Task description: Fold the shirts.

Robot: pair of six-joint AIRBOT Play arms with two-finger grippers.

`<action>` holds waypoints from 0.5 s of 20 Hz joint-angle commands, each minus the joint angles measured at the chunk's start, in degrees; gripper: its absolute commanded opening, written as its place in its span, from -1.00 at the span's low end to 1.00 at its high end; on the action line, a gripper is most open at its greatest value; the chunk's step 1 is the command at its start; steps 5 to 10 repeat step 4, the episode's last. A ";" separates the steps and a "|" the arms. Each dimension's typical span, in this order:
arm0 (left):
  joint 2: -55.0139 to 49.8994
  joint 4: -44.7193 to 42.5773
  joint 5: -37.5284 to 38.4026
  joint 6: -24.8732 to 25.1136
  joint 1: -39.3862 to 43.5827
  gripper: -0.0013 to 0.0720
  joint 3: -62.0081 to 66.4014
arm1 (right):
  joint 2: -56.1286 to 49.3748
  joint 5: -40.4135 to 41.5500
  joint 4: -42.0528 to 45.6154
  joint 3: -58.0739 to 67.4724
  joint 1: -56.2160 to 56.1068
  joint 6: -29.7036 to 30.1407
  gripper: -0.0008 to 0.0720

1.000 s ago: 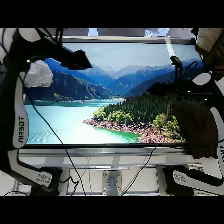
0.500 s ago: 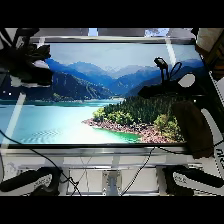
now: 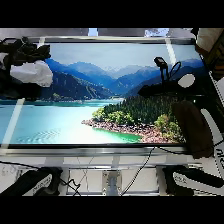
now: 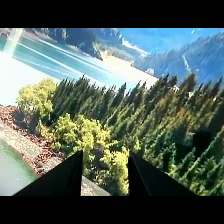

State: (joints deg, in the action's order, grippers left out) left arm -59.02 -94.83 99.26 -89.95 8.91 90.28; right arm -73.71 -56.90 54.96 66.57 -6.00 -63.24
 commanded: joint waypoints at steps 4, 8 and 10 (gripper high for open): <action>0.68 0.70 -11.65 -6.19 0.00 -0.03 -0.55 | 0.04 -1.84 -0.59 0.07 -0.04 -1.31 -0.07; 0.68 0.70 -11.65 -6.19 0.00 -0.03 -0.55 | 0.04 -1.84 -0.59 0.07 -0.04 -1.31 -0.07; 0.68 0.70 -11.65 -6.19 0.00 -0.03 -0.55 | 0.04 -1.84 -0.59 0.07 -0.04 -1.31 -0.07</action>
